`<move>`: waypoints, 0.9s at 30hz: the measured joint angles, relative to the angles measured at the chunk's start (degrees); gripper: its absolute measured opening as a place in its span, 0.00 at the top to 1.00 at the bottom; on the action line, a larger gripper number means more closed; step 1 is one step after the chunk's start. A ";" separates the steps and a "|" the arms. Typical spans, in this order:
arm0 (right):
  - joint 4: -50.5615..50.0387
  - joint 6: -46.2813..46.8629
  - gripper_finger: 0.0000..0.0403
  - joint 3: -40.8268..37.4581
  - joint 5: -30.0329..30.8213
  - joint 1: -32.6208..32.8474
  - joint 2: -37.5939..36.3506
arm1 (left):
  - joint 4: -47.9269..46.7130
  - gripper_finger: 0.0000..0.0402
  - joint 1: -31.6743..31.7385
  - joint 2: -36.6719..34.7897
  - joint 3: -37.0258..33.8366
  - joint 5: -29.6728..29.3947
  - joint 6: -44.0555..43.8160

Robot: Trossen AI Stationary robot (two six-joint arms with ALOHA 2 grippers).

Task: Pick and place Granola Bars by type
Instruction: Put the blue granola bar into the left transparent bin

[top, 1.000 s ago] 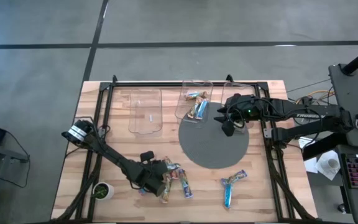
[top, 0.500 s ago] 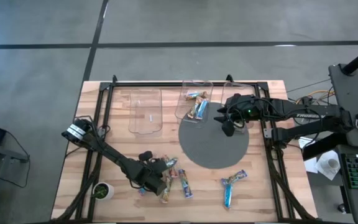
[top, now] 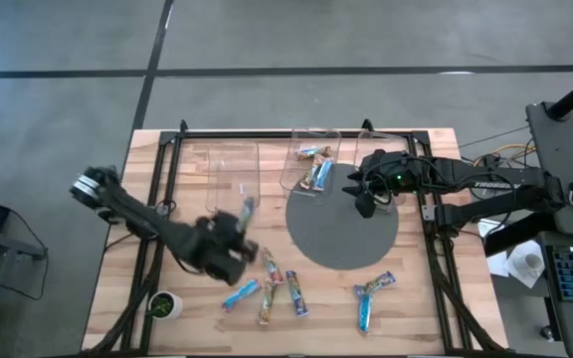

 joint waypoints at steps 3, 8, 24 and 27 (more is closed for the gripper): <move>0.07 -0.05 0.53 0.00 0.00 0.00 0.00 | -1.19 0.93 3.17 -5.88 0.00 -4.00 -3.02; 0.11 -0.22 0.53 -0.02 0.00 0.00 0.00 | -1.21 0.93 12.59 -11.03 0.00 -5.23 4.85; 0.08 0.93 0.53 -0.02 -0.02 0.00 0.00 | 11.95 0.93 41.72 -9.18 -11.90 16.65 26.87; 0.04 1.56 0.53 -0.02 -0.04 0.00 0.00 | 11.91 0.91 41.44 -9.19 -13.79 16.94 26.62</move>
